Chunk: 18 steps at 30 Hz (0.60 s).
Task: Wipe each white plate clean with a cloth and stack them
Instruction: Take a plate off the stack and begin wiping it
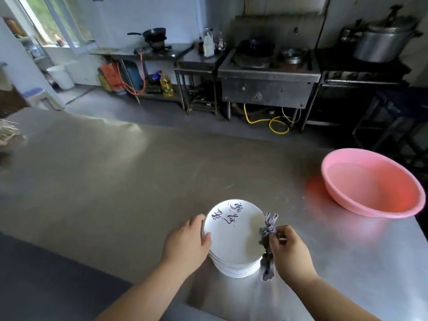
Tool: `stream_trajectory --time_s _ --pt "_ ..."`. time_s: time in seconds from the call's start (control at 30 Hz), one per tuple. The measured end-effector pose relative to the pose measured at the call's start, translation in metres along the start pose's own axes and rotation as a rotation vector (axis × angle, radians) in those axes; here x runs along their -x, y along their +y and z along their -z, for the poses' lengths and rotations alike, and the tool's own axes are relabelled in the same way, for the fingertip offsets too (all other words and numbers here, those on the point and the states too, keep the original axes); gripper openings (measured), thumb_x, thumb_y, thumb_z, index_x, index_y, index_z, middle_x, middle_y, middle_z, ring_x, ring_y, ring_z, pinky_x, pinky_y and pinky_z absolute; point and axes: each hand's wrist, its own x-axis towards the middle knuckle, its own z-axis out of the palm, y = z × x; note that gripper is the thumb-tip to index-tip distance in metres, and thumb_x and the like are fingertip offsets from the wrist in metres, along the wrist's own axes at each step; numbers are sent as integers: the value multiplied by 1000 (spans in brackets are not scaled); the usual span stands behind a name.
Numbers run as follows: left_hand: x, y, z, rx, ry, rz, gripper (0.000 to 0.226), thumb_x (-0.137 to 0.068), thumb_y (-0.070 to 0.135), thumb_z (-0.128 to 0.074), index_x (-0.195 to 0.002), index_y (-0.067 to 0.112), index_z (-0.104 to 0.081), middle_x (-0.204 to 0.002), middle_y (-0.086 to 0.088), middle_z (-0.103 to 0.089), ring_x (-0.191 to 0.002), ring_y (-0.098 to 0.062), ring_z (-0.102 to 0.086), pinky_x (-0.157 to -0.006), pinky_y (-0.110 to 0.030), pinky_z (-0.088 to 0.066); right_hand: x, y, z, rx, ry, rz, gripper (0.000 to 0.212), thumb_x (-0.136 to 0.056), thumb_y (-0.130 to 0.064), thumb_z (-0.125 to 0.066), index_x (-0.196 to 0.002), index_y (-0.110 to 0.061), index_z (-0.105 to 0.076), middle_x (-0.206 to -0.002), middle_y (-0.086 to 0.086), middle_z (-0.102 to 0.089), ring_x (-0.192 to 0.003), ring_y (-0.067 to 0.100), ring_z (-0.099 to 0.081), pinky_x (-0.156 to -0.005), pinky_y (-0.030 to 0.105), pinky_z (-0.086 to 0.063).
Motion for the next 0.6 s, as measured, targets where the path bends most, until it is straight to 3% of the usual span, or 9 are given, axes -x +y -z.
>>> stream_trajectory --time_s 0.1,0.23,0.33,0.4,0.47,0.6 --pt "-18 -18 -1 3 -124 -42 49 -99 52 -46 -143 32 -40 -113 8 -71 -103 -24 -67 -80 -35 -53 -2 -9 -18 59 88 -73 14 -101 -22 -61 -90 -29 -55 -81 -15 -70 -75 -2 -66 -58 11 -39" --pt "-27 -19 -6 79 -184 -57 32 -97 46 -46 -127 33 -44 -96 7 -70 -89 -27 -66 -75 -36 -54 -3 -14 -26 75 144 -102 16 -104 -22 -55 -94 -35 -53 -84 -23 -65 -73 -18 -60 -57 8 -37" --pt "-30 -19 -7 249 -213 14 26 -94 43 -52 -118 40 -43 -83 11 -64 -81 -21 -62 -61 -32 -43 -4 -15 -28 127 142 -118 17 -105 -22 -51 -96 -36 -55 -88 -12 -69 -79 0 -63 -68 28 -45" --pt "-30 -19 -7 324 -211 57 22 -91 39 -55 -109 44 -44 -75 13 -60 -74 -11 -58 -54 -28 -37 -5 -14 -29 135 146 -112 20 -105 -22 -50 -92 -37 -56 -89 -7 -71 -82 14 -67 -70 31 -45" --pt "-31 -18 -10 407 -214 96 22 -87 37 -59 -103 45 -46 -70 18 -59 -73 -5 -56 -53 -25 -35 -4 -14 -32 131 162 -109 23 -105 -22 -49 -90 -37 -58 -89 -9 -71 -81 10 -66 -66 28 -45" --pt "-39 -14 -13 579 -254 178 19 -80 40 -67 -96 40 -57 -73 14 -62 -76 -10 -63 -63 -28 -47 -4 -11 -33 116 208 -117 25 -105 -19 -49 -87 -33 -58 -85 -11 -68 -78 3 -60 -62 23 -41"
